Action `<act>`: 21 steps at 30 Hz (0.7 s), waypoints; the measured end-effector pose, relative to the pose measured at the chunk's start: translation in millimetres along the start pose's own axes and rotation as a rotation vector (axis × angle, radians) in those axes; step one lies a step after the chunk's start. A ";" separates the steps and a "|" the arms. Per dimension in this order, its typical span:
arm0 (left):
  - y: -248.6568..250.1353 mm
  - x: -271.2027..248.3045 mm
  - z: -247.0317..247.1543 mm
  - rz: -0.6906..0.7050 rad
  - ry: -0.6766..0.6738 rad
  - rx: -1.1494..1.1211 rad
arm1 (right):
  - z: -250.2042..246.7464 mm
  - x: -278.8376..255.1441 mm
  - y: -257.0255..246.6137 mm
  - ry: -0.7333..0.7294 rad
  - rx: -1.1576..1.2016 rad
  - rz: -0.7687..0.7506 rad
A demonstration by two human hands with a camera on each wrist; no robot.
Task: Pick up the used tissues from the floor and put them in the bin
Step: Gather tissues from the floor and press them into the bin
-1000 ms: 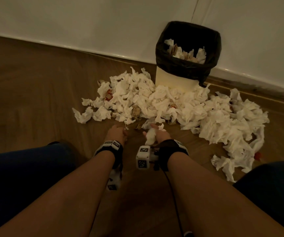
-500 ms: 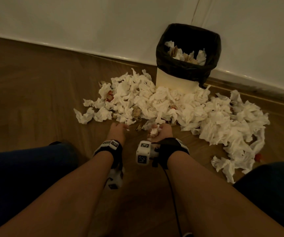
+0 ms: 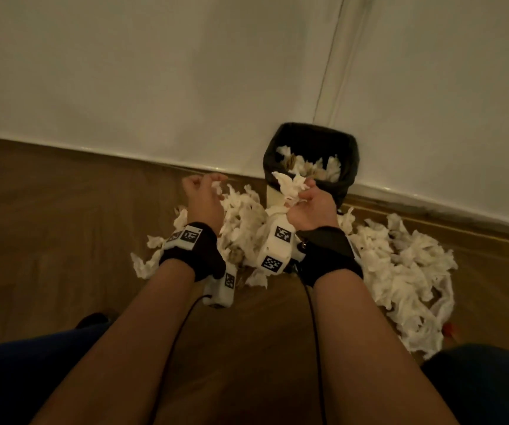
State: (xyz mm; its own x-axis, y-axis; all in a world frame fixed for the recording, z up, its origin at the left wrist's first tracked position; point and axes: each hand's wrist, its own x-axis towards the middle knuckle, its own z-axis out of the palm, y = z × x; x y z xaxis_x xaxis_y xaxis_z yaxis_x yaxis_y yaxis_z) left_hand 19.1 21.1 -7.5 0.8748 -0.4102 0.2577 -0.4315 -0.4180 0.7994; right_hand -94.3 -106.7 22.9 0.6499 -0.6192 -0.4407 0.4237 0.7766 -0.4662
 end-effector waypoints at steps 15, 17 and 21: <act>103.7 50.4 57.3 0.424 -0.143 -0.086 | 37.4 20.3 -98.8 -0.073 0.177 -0.376; 104.2 51.2 69.1 0.445 -0.195 -0.062 | 38.2 28.0 -102.4 -0.061 0.059 -0.416; 94.3 51.3 92.8 0.422 -0.399 0.092 | 28.9 47.9 -100.2 0.044 -0.285 -0.370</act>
State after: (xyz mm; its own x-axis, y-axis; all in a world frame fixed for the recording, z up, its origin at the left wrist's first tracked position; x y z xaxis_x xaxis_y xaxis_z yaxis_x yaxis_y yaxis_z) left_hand 2.8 -114.6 30.7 0.4801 -0.8225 0.3050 -0.7575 -0.2134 0.6169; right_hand -87.4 -210.8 70.7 0.4577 -0.8576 -0.2345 0.4277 0.4436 -0.7876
